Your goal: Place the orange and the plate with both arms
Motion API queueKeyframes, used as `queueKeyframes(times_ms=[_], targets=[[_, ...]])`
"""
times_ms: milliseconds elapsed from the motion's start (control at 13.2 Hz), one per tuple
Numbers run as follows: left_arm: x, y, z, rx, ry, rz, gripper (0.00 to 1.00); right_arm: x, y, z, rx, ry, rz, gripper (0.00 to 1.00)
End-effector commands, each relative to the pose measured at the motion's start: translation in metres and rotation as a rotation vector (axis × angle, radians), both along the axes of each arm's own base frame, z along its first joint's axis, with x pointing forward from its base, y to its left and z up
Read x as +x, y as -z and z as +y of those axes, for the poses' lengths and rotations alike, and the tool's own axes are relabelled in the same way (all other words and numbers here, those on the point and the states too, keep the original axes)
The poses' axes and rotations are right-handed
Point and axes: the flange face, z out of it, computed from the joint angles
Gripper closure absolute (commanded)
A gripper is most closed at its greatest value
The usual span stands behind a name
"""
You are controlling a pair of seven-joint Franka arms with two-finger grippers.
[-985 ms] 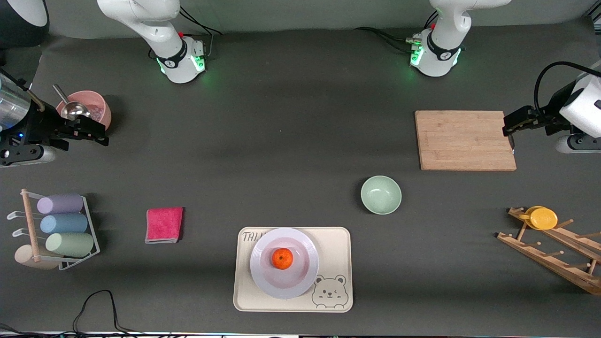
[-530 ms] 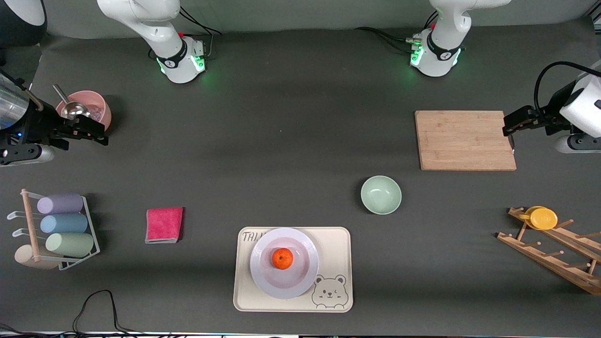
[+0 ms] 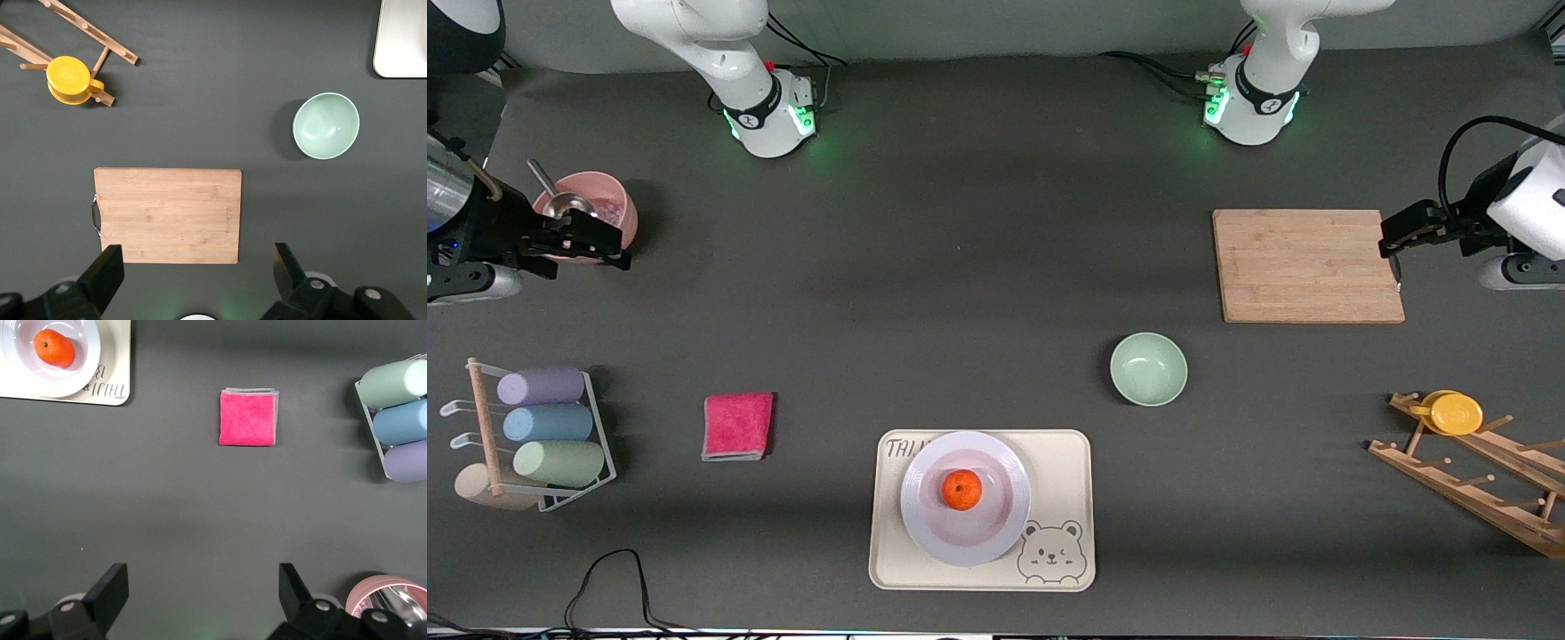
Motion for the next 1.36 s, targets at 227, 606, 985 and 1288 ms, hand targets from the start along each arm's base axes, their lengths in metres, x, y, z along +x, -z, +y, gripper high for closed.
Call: queueKeyframes(times_ms=[227,606,985,1288], targets=[[-0.009,-0.007,0.001,-0.007,0.010,-0.005,0.00,0.001,-0.002,-0.020,-0.070,-0.028,-0.045,0.00],[-0.009,-0.007,0.001,-0.007,0.010,-0.005,0.00,0.002,-0.004,-0.029,-0.065,-0.043,-0.063,0.00],[-0.008,-0.007,0.000,-0.007,0.010,-0.006,0.00,0.001,-0.003,-0.039,-0.066,-0.020,-0.056,0.00],[-0.008,-0.010,-0.001,-0.004,0.012,-0.011,0.00,0.000,-0.005,-0.056,-0.068,0.007,-0.058,0.00]])
